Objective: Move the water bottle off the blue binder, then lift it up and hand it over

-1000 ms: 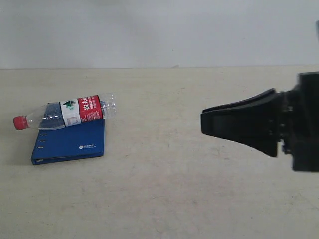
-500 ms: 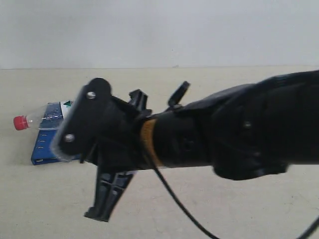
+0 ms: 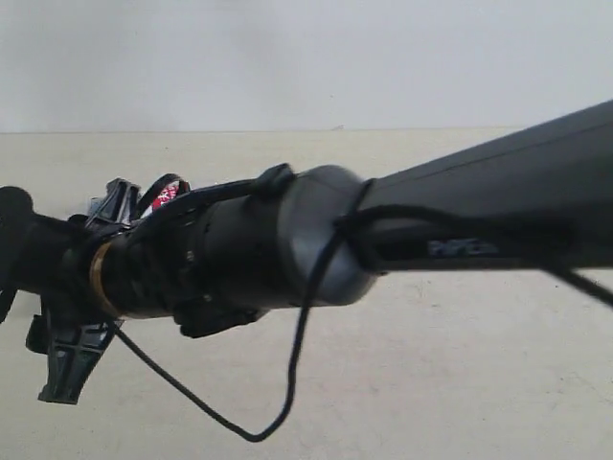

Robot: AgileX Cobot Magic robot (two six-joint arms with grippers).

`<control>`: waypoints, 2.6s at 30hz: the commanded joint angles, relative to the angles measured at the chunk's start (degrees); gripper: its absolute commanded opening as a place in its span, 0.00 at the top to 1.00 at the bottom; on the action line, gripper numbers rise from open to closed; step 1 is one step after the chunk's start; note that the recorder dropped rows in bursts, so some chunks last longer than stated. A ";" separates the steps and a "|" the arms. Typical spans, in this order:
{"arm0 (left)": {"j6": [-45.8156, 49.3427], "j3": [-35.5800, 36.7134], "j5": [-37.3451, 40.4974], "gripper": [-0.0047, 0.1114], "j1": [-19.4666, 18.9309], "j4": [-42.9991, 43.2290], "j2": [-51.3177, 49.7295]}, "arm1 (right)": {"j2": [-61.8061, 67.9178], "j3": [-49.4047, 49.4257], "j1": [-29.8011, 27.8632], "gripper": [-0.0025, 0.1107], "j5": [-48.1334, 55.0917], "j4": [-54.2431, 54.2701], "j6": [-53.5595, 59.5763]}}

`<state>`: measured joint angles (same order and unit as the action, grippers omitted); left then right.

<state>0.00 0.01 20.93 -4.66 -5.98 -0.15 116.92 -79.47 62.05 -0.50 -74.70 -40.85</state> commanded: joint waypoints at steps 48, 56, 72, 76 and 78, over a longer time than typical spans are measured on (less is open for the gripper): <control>0.00 -0.01 0.05 0.92 0.23 -0.32 0.15 | 31.73 -48.11 -4.93 0.98 43.06 2.75 -11.12; 0.00 -0.01 0.05 0.92 0.23 -0.32 0.15 | 23.23 -48.11 -4.81 0.98 35.47 11.32 -17.13; 0.00 -0.01 0.05 0.92 0.23 -0.32 0.15 | -6.30 -48.11 10.04 0.98 46.01 5.21 6.03; 0.00 -0.01 -0.68 0.92 0.23 -0.32 0.15 | -18.58 -48.11 15.79 0.98 64.96 10.56 29.90; 0.00 -0.01 -3.03 0.92 0.23 -2.05 0.15 | -24.97 -48.11 18.99 0.98 70.46 15.46 36.37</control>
<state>0.00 0.01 20.69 -4.66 -5.98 -0.15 101.25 -127.26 77.55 58.89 -65.12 -17.39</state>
